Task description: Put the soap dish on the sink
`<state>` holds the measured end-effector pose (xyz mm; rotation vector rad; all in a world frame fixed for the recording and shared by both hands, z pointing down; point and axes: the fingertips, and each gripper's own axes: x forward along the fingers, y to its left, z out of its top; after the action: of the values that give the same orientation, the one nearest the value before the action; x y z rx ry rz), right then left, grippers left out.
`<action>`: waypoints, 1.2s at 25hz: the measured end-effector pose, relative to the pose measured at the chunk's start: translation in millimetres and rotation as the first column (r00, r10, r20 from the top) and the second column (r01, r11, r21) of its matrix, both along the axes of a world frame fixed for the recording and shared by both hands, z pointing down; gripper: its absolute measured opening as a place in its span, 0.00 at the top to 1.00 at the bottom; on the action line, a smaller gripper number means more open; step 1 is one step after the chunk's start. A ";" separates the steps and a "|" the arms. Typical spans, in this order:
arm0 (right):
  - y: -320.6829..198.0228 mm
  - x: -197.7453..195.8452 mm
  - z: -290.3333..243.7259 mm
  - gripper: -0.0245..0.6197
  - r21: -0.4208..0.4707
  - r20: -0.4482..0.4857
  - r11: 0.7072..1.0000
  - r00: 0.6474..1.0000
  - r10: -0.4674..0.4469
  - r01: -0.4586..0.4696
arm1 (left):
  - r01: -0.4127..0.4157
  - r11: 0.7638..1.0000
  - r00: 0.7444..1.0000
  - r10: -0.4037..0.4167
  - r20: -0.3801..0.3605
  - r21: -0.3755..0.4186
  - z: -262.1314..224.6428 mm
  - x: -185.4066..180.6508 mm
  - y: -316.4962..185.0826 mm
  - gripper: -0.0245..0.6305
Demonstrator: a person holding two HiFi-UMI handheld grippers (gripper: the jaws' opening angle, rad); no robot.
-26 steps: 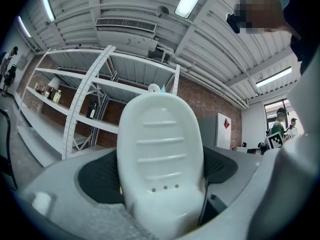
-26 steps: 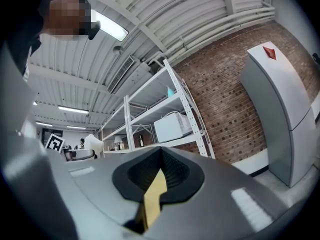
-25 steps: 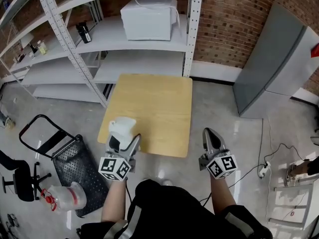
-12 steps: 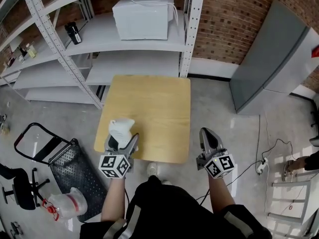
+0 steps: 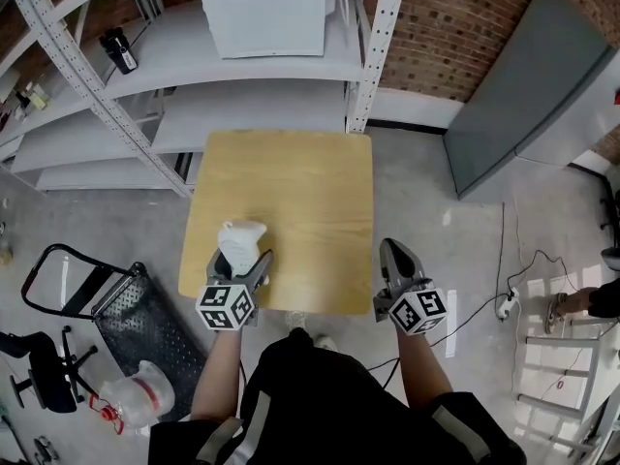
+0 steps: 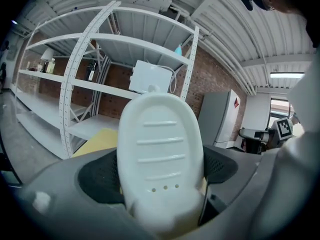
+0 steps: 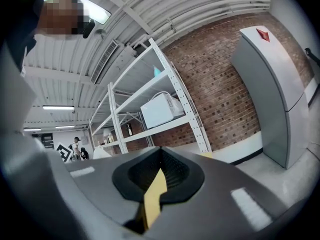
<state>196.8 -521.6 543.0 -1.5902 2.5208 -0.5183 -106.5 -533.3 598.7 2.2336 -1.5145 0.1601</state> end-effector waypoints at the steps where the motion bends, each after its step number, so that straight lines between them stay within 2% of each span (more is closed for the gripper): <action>1: -1.5 -1.8 7.1 0.95 -0.017 -0.005 1.000 1.000 0.000 0.000 | -0.004 1.000 1.000 0.004 0.004 -0.019 7.5 0.3 -2.6 0.26; 8: -11.2 -20.5 50.3 0.95 -0.110 -0.063 0.994 0.998 -0.004 -0.003 | -0.049 0.990 0.995 0.059 0.074 -0.134 58.3 4.9 -16.3 0.26; 16: -10.4 -32.6 94.6 0.95 -0.229 -0.088 0.973 0.996 -0.002 -0.018 | -0.050 0.961 0.982 0.096 0.161 -0.271 106.7 8.1 -17.2 0.26; 19: -12.2 -42.4 113.7 0.95 -0.275 -0.086 0.961 0.996 -0.011 -0.013 | -0.060 0.944 0.965 0.138 0.223 -0.324 129.2 7.1 -23.0 0.26; 22: -5.8 -49.3 123.0 0.95 -0.307 -0.096 0.952 0.995 -0.024 -0.007 | -0.107 0.922 0.930 0.226 0.292 -0.372 147.3 12.4 -19.7 0.26; 24: -0.8 -51.7 127.5 0.95 -0.321 -0.113 0.947 0.993 -0.040 0.001 | -0.129 0.905 0.912 0.269 0.311 -0.405 157.8 17.6 -14.6 0.26; 27: -3.4 -52.7 132.5 0.95 -0.323 -0.128 0.946 0.990 -0.051 0.007 | -0.124 0.888 0.906 0.283 0.314 -0.443 173.2 19.5 -15.6 0.26; 30: -6.6 -49.4 134.2 0.95 -0.324 -0.133 0.946 0.990 -0.049 0.003 | -0.104 0.875 0.912 0.274 0.306 -0.473 180.0 20.4 -17.3 0.26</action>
<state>147.4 -528.2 677.1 -1.7558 2.6712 -0.8961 -86.1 -550.6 778.8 2.0335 -1.2471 0.9397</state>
